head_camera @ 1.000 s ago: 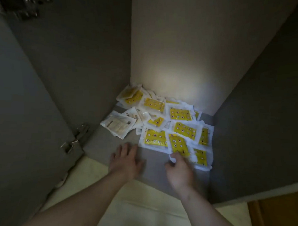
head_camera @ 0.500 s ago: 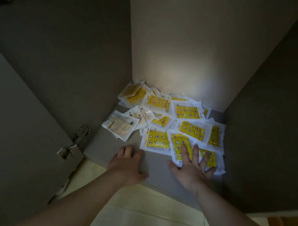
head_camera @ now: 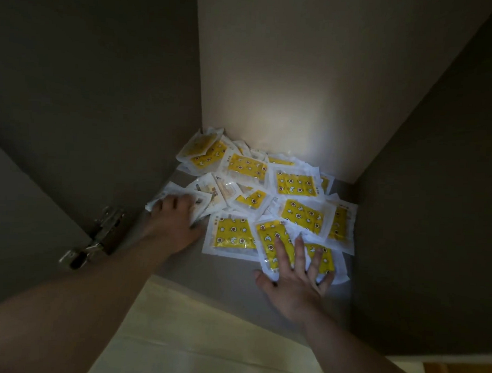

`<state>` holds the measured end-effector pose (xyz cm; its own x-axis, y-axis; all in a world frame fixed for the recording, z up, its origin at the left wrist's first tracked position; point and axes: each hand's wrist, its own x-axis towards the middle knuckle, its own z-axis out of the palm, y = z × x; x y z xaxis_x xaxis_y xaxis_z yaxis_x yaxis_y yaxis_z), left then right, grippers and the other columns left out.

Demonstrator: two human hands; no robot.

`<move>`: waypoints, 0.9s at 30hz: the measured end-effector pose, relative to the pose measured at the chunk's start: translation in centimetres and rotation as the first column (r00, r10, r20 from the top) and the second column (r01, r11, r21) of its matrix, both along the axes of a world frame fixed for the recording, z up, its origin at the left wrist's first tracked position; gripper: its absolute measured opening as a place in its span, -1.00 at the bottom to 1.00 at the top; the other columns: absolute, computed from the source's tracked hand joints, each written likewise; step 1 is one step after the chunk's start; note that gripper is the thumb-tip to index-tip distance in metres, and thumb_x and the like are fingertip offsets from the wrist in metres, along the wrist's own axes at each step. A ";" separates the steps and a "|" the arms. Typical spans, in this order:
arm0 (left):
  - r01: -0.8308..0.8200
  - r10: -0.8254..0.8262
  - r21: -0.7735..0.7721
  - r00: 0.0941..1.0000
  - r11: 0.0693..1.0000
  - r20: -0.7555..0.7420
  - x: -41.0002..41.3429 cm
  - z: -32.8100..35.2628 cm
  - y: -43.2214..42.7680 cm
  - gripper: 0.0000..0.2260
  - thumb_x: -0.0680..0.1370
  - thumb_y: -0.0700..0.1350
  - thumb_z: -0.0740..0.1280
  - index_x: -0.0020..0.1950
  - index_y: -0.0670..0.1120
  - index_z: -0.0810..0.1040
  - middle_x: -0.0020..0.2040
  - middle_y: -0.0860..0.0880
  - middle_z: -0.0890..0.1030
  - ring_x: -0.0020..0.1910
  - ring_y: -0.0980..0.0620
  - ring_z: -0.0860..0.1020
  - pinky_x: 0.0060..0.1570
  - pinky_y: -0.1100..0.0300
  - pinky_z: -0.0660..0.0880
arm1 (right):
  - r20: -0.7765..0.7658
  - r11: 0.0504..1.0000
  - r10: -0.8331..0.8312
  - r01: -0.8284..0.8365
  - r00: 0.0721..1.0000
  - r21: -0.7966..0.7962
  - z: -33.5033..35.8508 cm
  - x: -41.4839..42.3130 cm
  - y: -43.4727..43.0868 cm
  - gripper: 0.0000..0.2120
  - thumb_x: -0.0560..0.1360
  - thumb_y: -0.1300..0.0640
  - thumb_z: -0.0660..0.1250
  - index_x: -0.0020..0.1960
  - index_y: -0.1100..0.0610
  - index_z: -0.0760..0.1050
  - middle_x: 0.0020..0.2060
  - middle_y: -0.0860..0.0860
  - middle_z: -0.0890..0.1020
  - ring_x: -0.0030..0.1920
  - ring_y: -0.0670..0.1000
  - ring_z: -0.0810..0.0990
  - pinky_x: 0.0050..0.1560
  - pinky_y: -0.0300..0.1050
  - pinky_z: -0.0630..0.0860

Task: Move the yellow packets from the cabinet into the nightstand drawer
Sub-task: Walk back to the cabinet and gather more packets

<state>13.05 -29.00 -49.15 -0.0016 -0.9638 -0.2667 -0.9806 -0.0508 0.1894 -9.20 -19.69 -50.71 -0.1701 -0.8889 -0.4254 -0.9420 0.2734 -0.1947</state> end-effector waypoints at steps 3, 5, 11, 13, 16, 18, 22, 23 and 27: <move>-0.036 0.035 -0.047 0.999 0.998 -0.015 -0.4 0.4 -1.0 -0.46 0.54 0.18 0.21 0.46 0.04 0.16 0.37 -0.26 0.23 0.34 -0.30 0.28 0.26 -0.10 0.32 | -0.004 1.000 0.007 -0.007 1.000 -0.030 -0.3 0.0 0.0 -0.26 0.46 -0.42 0.01 0.46 -0.30 -0.36 0.46 -0.10 -0.43 0.45 0.22 -0.45 0.37 0.34 -0.31; 0.012 -0.005 -0.080 0.996 0.997 0.091 -1.2 0.3 -1.2 -0.57 0.61 0.03 0.12 0.48 0.04 0.18 0.32 -0.26 0.28 0.25 -0.30 0.39 0.16 -0.09 0.40 | -0.009 0.999 0.009 -0.009 1.000 -0.043 -0.4 -0.1 0.0 -0.26 0.46 -0.41 0.02 0.46 -0.30 -0.33 0.47 -0.10 -0.41 0.45 0.22 -0.44 0.38 0.34 -0.30; 0.096 -0.073 -0.158 0.987 0.983 0.147 -0.9 1.0 0.0 -0.63 0.62 -0.17 0.03 0.43 -0.02 0.26 0.21 -0.21 0.41 0.09 -0.26 0.53 0.03 -0.06 0.47 | -0.021 0.993 0.010 -0.013 1.000 -0.117 -0.9 0.0 0.7 -0.36 0.48 -0.39 -0.04 0.48 -0.31 -0.20 0.51 -0.14 -0.26 0.48 0.18 -0.36 0.41 0.31 -0.26; 0.107 -0.089 -0.164 0.989 0.981 0.116 -0.5 1.1 0.9 -0.63 0.61 -0.19 0.06 0.42 -0.03 0.26 0.19 -0.20 0.44 0.06 -0.25 0.54 0.00 -0.04 0.46 | -0.028 0.987 0.023 -0.028 0.999 -0.160 -1.1 0.2 1.3 -0.31 0.36 -0.43 -0.22 0.47 -0.32 -0.11 0.51 -0.16 -0.18 0.49 0.16 -0.32 0.42 0.30 -0.23; 0.076 -0.074 -0.186 0.997 0.980 0.018 -0.1 1.3 3.1 -0.64 0.59 -0.19 0.10 0.40 -0.05 0.29 0.18 -0.19 0.49 0.05 -0.25 0.55 -0.05 0.00 0.45 | 0.016 0.974 0.022 -0.018 1.000 -0.227 -1.6 0.9 2.4 -0.20 0.23 -0.40 -0.30 0.45 -0.30 0.11 0.51 -0.14 0.05 0.52 0.19 -0.15 0.39 0.37 -0.11; -0.010 -0.004 -0.185 0.997 0.983 -0.072 -0.1 1.2 4.8 -0.67 0.61 -0.17 0.11 0.38 -0.04 0.32 0.17 -0.19 0.53 0.08 -0.25 0.54 -0.06 0.02 0.45 | -0.001 0.956 0.029 -0.028 1.000 -0.293 -1.6 1.3 3.2 -0.37 0.32 -0.36 -0.08 0.32 -0.23 0.34 0.36 -0.06 0.41 0.43 0.25 0.19 0.20 0.50 0.21; -0.107 0.065 -0.155 0.964 0.982 -0.256 -0.5 1.4 8.3 -0.67 0.61 -0.17 0.13 0.37 -0.02 0.35 0.14 -0.21 0.59 0.11 -0.25 0.54 -0.03 0.04 0.45 | -0.030 0.944 0.099 -0.103 0.995 -0.313 -2.3 1.7 6.0 -0.38 0.26 -0.37 0.19 0.29 -0.22 0.28 0.34 -0.09 0.42 0.39 0.15 0.08 0.21 0.46 0.22; -0.129 0.079 -0.143 0.947 0.981 -0.311 -0.6 1.5 9.0 -0.69 0.61 -0.17 0.14 0.35 -0.04 0.37 0.13 -0.21 0.59 0.12 -0.25 0.54 -0.04 0.05 0.44 | -0.028 0.946 0.113 -0.116 0.993 -0.302 -2.0 1.9 6.7 -0.30 0.22 -0.35 0.29 0.32 -0.24 0.23 0.40 -0.12 0.30 0.42 0.14 -0.01 0.29 0.44 0.11; -0.383 0.348 0.111 0.634 0.917 -0.691 -0.8 1.9 10.2 -0.84 0.58 -0.21 0.20 0.14 -0.09 0.48 0.05 -0.16 0.61 0.01 -0.22 0.58 -0.08 0.01 0.56 | -0.062 0.922 0.146 -0.158 0.987 -0.353 -2.4 2.5 8.8 -0.01 -0.20 0.18 0.60 0.17 -0.20 0.35 0.18 -0.10 0.41 0.25 0.17 0.31 0.14 0.36 0.41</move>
